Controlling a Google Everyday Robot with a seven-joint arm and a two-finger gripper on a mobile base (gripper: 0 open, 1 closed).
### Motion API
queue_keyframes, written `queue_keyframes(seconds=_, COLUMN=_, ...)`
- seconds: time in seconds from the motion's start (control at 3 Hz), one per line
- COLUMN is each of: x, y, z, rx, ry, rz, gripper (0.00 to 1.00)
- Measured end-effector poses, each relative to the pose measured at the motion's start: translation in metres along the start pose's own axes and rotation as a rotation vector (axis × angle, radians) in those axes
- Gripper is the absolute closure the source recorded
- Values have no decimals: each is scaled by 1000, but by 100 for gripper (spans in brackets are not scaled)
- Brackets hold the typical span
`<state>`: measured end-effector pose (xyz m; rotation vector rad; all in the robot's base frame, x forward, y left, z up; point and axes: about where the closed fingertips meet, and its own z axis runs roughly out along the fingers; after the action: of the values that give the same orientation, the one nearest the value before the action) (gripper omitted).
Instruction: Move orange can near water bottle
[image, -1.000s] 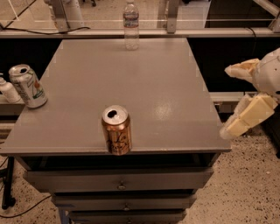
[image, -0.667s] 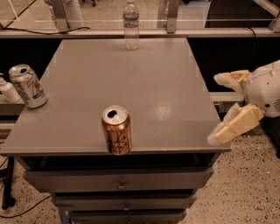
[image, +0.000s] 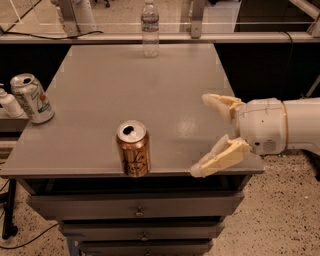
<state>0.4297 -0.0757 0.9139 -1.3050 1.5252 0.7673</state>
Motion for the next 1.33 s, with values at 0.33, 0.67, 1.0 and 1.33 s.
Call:
queue_keyframes(seconds=0.33, x=0, y=0, z=0, rx=-1, ry=0, rz=0, gripper=0)
queue_keyframes(seconds=0.67, x=7, y=8, z=17, rx=-17, ry=-16, rz=9, gripper=0)
queue_keyframes(seconds=1.0, x=16, y=13, z=44, rx=-56, ry=-52, rz=21, gripper=0)
queue_keyframes(seconds=1.33, x=22, y=15, z=73, rx=-84, ry=-100, rz=33, gripper=0)
